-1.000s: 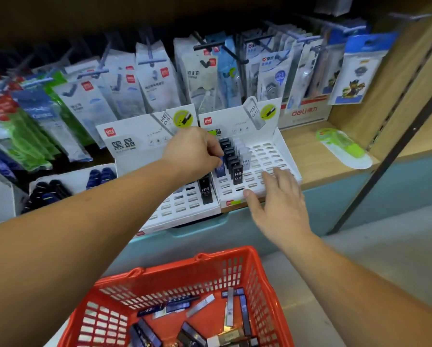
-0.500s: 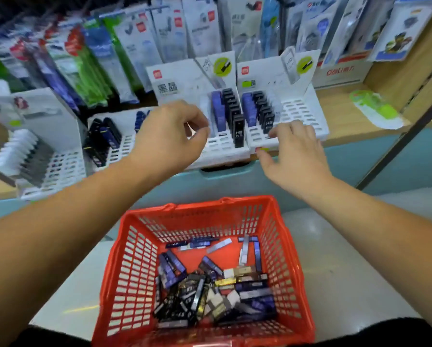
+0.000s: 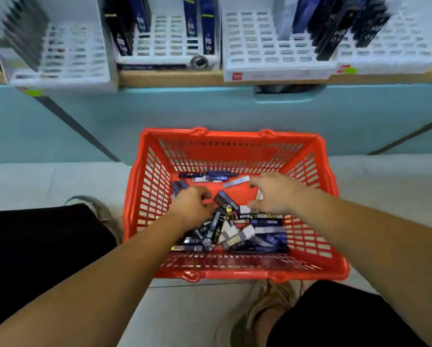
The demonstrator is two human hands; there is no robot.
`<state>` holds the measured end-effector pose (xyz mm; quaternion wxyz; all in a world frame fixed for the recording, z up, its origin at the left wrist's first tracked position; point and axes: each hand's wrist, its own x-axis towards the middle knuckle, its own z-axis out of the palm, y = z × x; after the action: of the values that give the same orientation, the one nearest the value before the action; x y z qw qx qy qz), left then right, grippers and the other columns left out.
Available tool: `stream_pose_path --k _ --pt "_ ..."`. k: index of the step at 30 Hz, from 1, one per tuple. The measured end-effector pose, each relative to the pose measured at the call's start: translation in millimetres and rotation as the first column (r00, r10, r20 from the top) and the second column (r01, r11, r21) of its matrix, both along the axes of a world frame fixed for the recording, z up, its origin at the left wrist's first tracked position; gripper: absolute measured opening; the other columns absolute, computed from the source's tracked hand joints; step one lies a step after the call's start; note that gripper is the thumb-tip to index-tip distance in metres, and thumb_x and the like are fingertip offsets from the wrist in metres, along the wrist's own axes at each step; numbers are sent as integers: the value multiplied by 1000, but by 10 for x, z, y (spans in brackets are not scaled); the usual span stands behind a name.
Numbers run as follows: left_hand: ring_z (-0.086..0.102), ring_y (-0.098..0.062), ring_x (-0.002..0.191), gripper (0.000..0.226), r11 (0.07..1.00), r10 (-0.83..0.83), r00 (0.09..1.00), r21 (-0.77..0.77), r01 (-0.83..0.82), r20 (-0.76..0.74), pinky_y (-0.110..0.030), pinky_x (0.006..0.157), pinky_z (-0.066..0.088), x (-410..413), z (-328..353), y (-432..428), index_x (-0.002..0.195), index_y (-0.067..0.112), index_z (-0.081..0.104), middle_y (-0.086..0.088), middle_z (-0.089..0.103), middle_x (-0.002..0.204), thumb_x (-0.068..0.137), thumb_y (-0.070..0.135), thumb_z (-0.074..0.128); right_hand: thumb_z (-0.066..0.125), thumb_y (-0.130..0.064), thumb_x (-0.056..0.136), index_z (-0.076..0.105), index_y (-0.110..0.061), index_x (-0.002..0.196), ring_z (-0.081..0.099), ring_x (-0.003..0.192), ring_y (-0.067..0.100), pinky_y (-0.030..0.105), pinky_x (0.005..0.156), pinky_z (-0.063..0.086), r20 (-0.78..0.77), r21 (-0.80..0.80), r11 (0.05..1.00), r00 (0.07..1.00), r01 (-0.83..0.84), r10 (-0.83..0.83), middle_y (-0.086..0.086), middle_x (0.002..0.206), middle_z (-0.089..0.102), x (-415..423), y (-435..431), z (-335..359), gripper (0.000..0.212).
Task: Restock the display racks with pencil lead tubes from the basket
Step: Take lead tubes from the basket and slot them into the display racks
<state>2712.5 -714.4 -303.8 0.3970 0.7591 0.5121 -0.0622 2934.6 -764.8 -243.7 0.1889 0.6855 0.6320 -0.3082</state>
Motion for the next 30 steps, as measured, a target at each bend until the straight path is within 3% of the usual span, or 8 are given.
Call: stream_pose_path --k 2,4,6,9,13,17,25,30 --pt "67 -21 92 13 1000 -3 1000 -15 3 -1 -28 73 52 -103 -150 -46 105 22 71 6 68 92 92 24 72 68 -60 89 40 -19 152 41 141 33 45 113 41 -6 -70 992 994 109 -109 13 154 41 -70 -27 -391 81" --pt "67 -17 88 17 999 0 1000 -47 -1 -13 -28 72 55 -207 -274 -81 108 24 71 5 70 94 92 25 73 73 -65 83 24 -19 160 23 151 33 48 119 32 -45 -146 976 984 164 -172 11 164 22 -143 -133 -763 103" --pt "68 -19 90 22 997 -6 998 -74 2 -58 -34 77 58 -295 -365 -94 114 24 70 1 71 104 92 27 73 79 -69 73 10 -22 163 9 155 30 51 122 22 -44 -202 973 992 109 -120 6 167 10 -181 -252 -1080 123" --pt "68 -20 94 25 995 -6 996 -103 -3 -86 -37 81 59 -342 -456 -129 117 23 68 -1 70 110 93 25 72 82 -75 61 6 -23 163 11 153 32 53 124 17 21 -239 971 1000 17 -12 5 161 16 -185 -351 -1366 138" --pt "66 -24 102 31 985 12 994 -169 -30 -108 -40 88 59 -281 -524 -236 122 20 66 -5 69 117 91 21 74 81 -78 58 23 -25 156 26 142 30 53 120 23 51 -152 988 998 -26 34 2 148 31 -166 -374 -1526 126" --pt "64 -26 112 39 974 -27 997 -225 10 -70 -40 94 56 -118 -564 -381 130 18 63 -6 66 128 92 22 73 87 -61 67 33 -20 149 29 144 29 48 115 35 1 -193 981 1000 12 -12 4 151 41 -187 -380 -1545 107" --pt "66 -23 107 32 975 -48 991 -219 19 -125 -38 91 58 -95 -571 -389 125 23 66 2 66 124 93 20 70 89 -54 68 34 -21 155 29 144 27 47 114 40 -31 -199 980 999 22 -29 3 151 33 -180 -344 -1596 108" --pt "65 -22 112 44 974 -70 978 -227 24 -196 -35 94 56 -103 -589 -408 136 23 60 -2 64 131 93 23 70 85 -44 80 47 -21 141 55 126 27 40 102 49 -91 -238 970 993 56 -79 5 138 60 -256 -281 -1620 76"
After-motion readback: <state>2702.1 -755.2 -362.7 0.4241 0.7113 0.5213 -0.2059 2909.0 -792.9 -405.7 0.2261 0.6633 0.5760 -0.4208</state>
